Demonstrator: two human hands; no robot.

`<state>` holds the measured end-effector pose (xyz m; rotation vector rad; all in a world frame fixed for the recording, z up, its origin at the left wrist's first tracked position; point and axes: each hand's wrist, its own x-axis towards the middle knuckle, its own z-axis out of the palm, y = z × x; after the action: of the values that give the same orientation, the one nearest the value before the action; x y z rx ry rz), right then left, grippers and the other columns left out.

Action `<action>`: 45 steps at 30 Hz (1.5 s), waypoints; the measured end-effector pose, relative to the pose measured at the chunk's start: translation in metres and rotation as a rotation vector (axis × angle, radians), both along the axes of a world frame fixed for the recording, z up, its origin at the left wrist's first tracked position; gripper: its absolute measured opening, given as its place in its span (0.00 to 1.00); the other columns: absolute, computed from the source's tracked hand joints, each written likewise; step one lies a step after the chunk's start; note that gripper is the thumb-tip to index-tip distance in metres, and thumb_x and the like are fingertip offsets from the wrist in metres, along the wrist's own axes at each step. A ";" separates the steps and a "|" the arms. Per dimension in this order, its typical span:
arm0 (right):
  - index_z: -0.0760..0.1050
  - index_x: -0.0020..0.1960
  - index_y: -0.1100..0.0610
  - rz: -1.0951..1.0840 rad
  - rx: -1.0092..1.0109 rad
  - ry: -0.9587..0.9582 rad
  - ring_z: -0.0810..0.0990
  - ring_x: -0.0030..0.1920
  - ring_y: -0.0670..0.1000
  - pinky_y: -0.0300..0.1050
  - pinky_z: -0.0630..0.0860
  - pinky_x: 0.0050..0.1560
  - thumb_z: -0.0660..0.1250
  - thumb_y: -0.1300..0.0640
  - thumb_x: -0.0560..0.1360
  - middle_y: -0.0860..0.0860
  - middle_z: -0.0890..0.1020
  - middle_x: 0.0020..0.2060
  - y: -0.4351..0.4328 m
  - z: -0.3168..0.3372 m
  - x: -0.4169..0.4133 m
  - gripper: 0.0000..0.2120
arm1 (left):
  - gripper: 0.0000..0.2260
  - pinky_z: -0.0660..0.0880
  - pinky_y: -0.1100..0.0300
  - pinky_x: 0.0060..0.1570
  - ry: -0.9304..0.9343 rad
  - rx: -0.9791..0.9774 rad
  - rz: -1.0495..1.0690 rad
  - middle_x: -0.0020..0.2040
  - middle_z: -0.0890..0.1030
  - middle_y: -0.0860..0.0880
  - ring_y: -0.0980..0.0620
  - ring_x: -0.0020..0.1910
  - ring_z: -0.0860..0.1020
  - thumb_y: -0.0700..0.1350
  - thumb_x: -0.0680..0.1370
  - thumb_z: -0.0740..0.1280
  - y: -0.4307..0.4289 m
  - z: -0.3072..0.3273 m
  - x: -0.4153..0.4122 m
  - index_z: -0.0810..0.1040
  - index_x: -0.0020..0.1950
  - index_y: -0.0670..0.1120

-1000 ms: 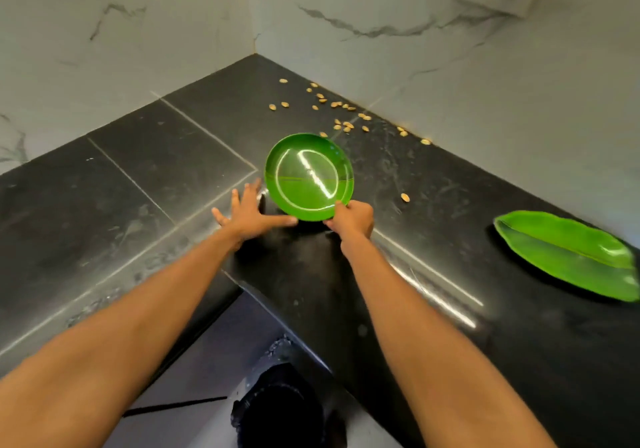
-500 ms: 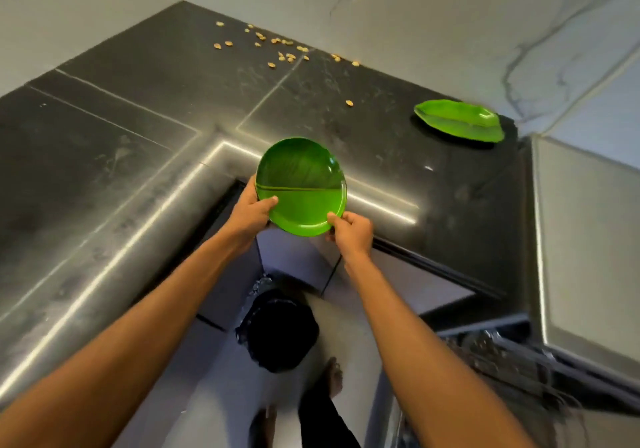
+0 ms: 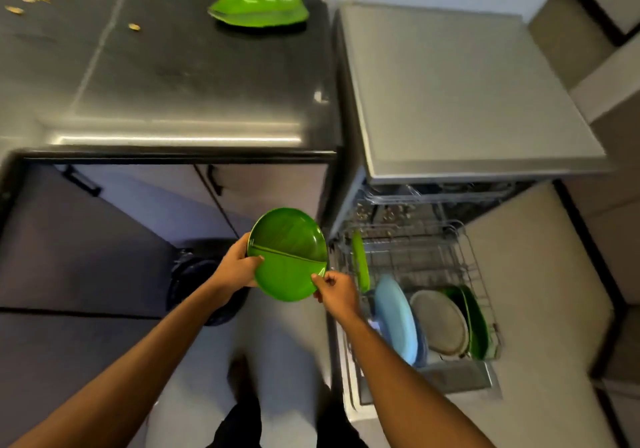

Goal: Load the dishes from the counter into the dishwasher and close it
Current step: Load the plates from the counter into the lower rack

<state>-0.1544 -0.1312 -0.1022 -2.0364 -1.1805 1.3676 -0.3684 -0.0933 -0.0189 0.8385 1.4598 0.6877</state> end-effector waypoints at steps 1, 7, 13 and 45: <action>0.79 0.30 0.48 -0.030 -0.032 -0.002 0.81 0.29 0.46 0.48 0.79 0.39 0.72 0.48 0.75 0.48 0.81 0.24 -0.014 -0.007 0.025 0.15 | 0.23 0.79 0.40 0.43 0.021 -0.018 -0.024 0.50 0.80 0.46 0.45 0.50 0.78 0.40 0.64 0.60 -0.005 -0.008 0.028 0.74 0.58 0.53; 0.80 0.35 0.50 -0.147 -0.215 -0.017 0.83 0.37 0.49 0.43 0.76 0.39 0.68 0.50 0.72 0.50 0.84 0.33 -0.065 -0.050 0.147 0.09 | 0.25 0.79 0.58 0.24 0.093 -0.154 -0.048 0.47 0.80 0.48 0.49 0.40 0.79 0.42 0.62 0.62 -0.028 -0.038 0.168 0.73 0.59 0.50; 0.84 0.48 0.55 -0.401 -0.273 -0.074 0.83 0.49 0.60 0.45 0.76 0.45 0.66 0.53 0.76 0.55 0.86 0.47 -0.084 -0.095 0.250 0.10 | 0.22 0.82 0.48 0.34 0.271 -0.235 -0.142 0.51 0.82 0.42 0.45 0.40 0.82 0.38 0.70 0.62 -0.010 -0.102 0.252 0.75 0.64 0.45; 0.62 0.76 0.61 -1.565 -0.211 -0.171 0.73 0.69 0.64 0.54 0.70 0.69 0.58 0.53 0.83 0.63 0.72 0.71 -0.130 -0.374 0.313 0.23 | 0.20 0.77 0.45 0.52 0.489 -0.358 -0.345 0.70 0.70 0.39 0.37 0.66 0.73 0.36 0.82 0.61 0.170 -0.341 0.372 0.64 0.74 0.42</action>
<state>0.1586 -0.2609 -0.4764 -2.2072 0.6295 0.4632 0.0035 0.0765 -0.3596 0.9816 1.7430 -0.0516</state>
